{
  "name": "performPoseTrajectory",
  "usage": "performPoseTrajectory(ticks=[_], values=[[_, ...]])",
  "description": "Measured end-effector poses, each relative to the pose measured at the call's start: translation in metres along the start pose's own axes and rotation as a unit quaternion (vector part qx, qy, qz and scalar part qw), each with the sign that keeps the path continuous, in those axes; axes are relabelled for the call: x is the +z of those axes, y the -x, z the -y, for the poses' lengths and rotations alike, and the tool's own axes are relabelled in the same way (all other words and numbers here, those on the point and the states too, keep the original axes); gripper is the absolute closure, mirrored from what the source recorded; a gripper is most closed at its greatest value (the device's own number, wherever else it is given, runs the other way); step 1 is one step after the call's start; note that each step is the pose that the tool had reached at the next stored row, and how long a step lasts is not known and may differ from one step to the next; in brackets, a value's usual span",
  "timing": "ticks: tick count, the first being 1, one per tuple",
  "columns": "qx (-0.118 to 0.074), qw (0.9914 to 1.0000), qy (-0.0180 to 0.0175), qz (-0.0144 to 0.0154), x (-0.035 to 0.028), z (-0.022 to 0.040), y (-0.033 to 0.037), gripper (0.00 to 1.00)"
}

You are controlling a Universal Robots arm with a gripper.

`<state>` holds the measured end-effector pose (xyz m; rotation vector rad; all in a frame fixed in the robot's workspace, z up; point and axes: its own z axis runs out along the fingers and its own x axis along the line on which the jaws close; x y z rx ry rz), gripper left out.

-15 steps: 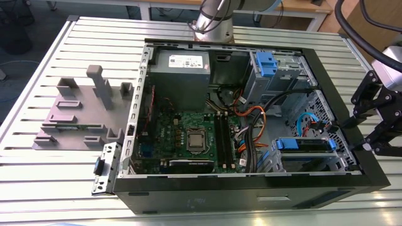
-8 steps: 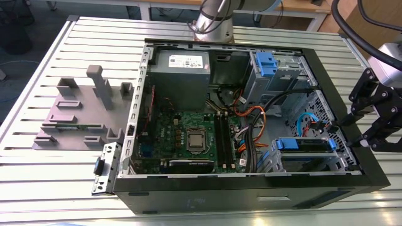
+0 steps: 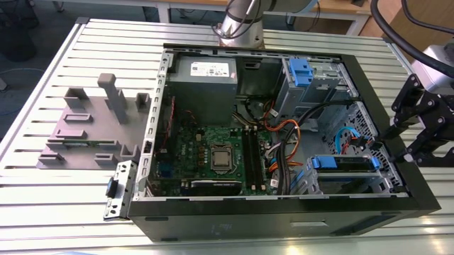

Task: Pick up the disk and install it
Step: 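Insert the first disk wire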

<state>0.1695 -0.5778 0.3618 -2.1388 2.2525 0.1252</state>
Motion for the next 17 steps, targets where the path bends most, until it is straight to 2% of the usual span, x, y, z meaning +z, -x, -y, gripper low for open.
performPoseTrajectory(ticks=[16, 17], values=[[0.000, 1.00000, 0.0000, 0.0000, 0.0018, -0.0005, 0.0038, 0.53], [0.000, 1.00000, 0.0000, 0.0000, 0.0039, -0.0006, 0.0064, 0.53]])
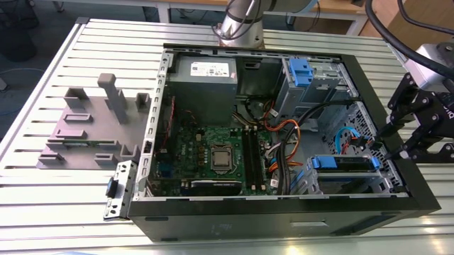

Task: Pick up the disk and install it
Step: 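Insert the first disk wire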

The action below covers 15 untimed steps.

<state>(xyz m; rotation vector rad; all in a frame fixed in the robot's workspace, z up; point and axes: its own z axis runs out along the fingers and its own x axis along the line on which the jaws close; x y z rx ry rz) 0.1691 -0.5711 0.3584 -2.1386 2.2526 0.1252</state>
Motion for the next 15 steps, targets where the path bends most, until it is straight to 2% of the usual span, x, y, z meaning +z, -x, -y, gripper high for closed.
performPoseTrajectory(ticks=[1, 12, 15], values=[[0.000, 1.00000, 0.0000, 0.0000, 0.0016, 0.0000, 0.0011, 0.53], [0.000, 1.00000, 0.0000, 0.0000, 0.0033, -0.0035, 0.0054, 0.53], [0.000, 1.00000, -0.0001, -0.0016, 0.0063, -0.0035, 0.0069, 0.53]])
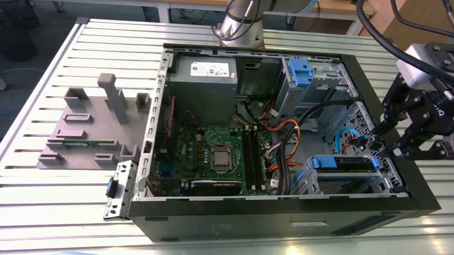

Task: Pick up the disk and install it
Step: 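Insert the first disk wire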

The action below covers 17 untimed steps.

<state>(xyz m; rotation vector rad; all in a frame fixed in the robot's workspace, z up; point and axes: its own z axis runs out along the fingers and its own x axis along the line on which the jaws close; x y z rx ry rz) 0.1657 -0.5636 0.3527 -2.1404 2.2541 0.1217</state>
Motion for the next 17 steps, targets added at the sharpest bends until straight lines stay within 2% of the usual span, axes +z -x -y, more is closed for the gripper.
performPoseTrajectory(ticks=[3, 5, 17], values=[[0.000, 1.00000, -0.0001, -0.0028, 0.0037, 0.0001, 0.0011, 0.53], [0.000, 0.99999, -0.0002, -0.0035, 0.0054, 0.0001, 0.0014, 0.53], [0.000, 0.99999, -0.0002, -0.0037, 0.0076, 0.0002, 0.0014, 0.53]])
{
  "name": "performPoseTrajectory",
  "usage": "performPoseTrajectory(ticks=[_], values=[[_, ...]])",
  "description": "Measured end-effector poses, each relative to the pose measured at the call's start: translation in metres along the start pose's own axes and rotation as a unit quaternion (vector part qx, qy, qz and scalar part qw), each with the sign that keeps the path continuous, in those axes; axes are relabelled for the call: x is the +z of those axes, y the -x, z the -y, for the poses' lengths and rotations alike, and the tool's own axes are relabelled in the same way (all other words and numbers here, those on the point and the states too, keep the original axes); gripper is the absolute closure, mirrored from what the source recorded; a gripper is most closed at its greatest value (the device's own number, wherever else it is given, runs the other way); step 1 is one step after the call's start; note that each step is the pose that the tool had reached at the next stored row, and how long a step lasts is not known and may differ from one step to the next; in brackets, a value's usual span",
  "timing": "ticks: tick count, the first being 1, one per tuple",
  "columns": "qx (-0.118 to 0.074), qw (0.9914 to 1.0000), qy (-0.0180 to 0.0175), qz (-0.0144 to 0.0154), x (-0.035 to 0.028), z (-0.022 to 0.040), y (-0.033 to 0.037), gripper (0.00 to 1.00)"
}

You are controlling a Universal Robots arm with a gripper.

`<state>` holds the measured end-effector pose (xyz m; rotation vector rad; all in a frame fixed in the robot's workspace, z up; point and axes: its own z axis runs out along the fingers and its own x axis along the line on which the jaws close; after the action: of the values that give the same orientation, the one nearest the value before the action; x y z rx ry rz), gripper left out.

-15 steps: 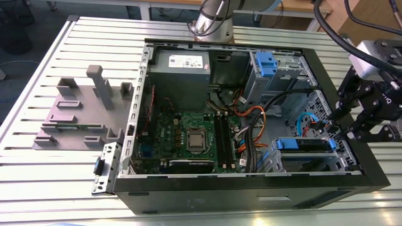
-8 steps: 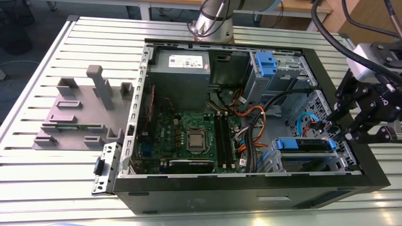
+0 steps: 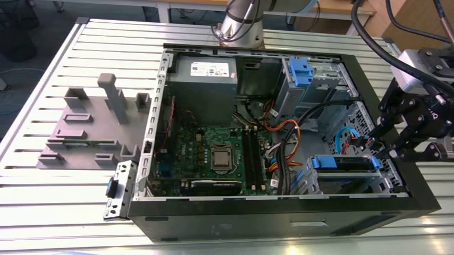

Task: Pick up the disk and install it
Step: 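Insert the first disk wire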

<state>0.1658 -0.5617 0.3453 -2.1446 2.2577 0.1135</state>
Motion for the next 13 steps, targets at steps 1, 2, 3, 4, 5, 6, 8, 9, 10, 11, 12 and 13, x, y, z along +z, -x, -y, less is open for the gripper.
performPoseTrajectory(ticks=[1, 2, 3, 4, 5, 6, 8, 9, 10, 11, 12, 13], values=[[0.000, 1.00000, 0.0000, 0.0000, 0.0000, 0.0000, 0.0000, 0.54], [0.000, 1.00000, 0.0000, 0.0000, 0.0001, 0.0000, 0.0000, 0.60], [0.000, 1.00000, 0.0000, 0.0000, 0.0001, 0.0000, 0.0000, 0.60], [0.000, 1.00000, 0.0000, 0.0000, 0.0001, 0.0000, 0.0000, 0.67], [0.000, 1.00000, 0.0000, 0.0000, 0.0002, 0.0000, 0.0000, 0.73], [0.000, 1.00000, 0.0000, 0.0001, 0.0002, 0.0000, 0.0000, 0.73], [0.000, 1.00000, 0.0000, 0.0000, 0.0003, 0.0000, 0.0000, 0.83], [0.000, 1.00000, 0.0000, 0.0000, 0.0003, 0.0000, 0.0000, 0.83], [0.000, 1.00000, 0.0000, 0.0000, 0.0003, 0.0000, 0.0000, 0.83], [0.000, 1.00000, 0.0000, 0.0000, 0.0003, 0.0000, 0.0000, 0.83], [0.000, 1.00000, 0.0000, 0.0000, 0.0004, 0.0000, 0.0000, 0.83], [0.000, 1.00000, 0.0000, 0.0000, 0.0004, 0.0000, 0.0000, 0.83]])
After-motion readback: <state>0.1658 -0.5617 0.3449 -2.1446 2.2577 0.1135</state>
